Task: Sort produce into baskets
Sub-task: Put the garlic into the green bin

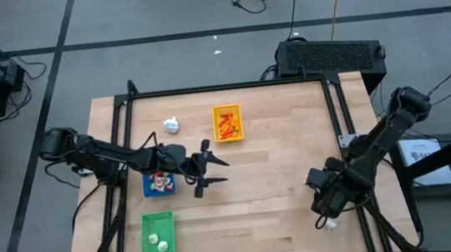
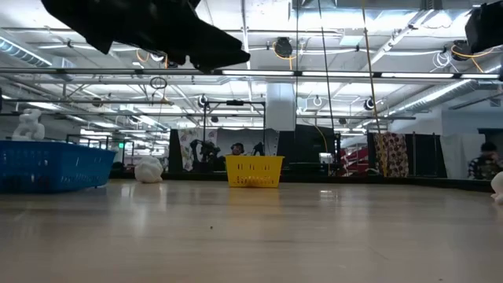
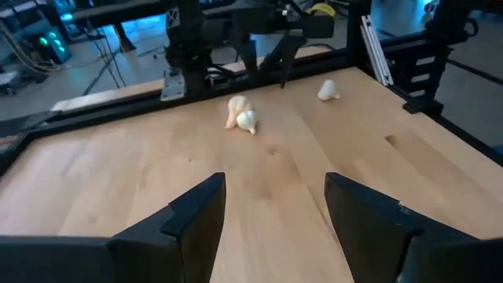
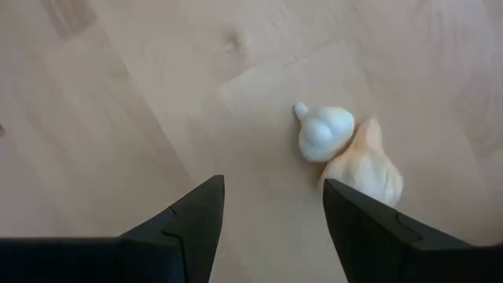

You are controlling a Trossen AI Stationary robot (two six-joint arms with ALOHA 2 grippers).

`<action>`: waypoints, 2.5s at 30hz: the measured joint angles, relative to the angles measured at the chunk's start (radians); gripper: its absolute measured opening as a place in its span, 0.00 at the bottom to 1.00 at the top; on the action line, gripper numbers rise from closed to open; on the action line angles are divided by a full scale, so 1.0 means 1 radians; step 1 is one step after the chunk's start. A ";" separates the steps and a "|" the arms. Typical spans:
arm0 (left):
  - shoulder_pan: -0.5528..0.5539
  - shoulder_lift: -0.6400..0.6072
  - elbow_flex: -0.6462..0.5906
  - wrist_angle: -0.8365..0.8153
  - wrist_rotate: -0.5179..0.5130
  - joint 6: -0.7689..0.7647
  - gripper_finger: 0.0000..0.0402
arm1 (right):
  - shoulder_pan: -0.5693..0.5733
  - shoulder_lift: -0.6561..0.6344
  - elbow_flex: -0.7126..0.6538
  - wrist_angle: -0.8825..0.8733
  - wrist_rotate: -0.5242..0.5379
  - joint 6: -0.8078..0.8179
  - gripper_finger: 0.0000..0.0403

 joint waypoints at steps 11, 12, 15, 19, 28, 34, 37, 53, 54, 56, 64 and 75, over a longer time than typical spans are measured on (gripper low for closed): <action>-0.015 0.011 0.000 0.001 0.023 -0.045 0.56 | -0.080 0.016 0.000 -0.041 0.129 -0.335 0.52; -0.017 0.011 0.000 0.002 0.023 -0.045 0.56 | -0.083 0.020 -0.003 -0.038 0.128 -0.351 0.52; -0.028 0.011 0.000 0.000 0.023 -0.045 0.56 | -0.097 0.031 -0.027 0.007 0.076 -0.380 0.52; -0.040 0.011 0.000 -0.001 0.023 -0.045 0.56 | -0.108 0.054 -0.056 0.073 0.003 -0.438 0.52; -0.041 0.011 0.000 -0.001 0.023 -0.046 0.56 | -0.137 0.064 -0.064 0.080 0.027 -0.485 0.52; -0.042 0.011 0.000 -0.001 0.023 -0.045 0.56 | -0.163 0.092 -0.098 0.116 -0.010 -0.518 0.56; -0.042 0.011 0.000 -0.001 0.023 -0.055 0.56 | -0.173 0.105 -0.113 0.129 -0.008 -0.532 0.62; -0.060 0.011 0.000 -0.004 0.022 -0.069 0.56 | -0.178 0.166 -0.142 0.160 -0.039 -0.568 0.55; -0.060 0.011 0.000 -0.004 0.022 -0.070 0.56 | -0.178 0.166 -0.142 0.161 -0.039 -0.572 0.52; -0.060 0.011 0.000 -0.003 0.022 -0.070 0.56 | -0.178 0.166 -0.142 0.164 -0.037 -0.583 0.46; -0.059 0.011 0.000 0.000 0.022 -0.071 0.56 | -0.199 0.158 -0.123 0.156 -0.024 -0.634 0.28; -0.074 0.114 0.000 0.139 0.021 -0.068 0.56 | -0.257 0.157 -0.021 0.465 -0.005 -0.749 0.33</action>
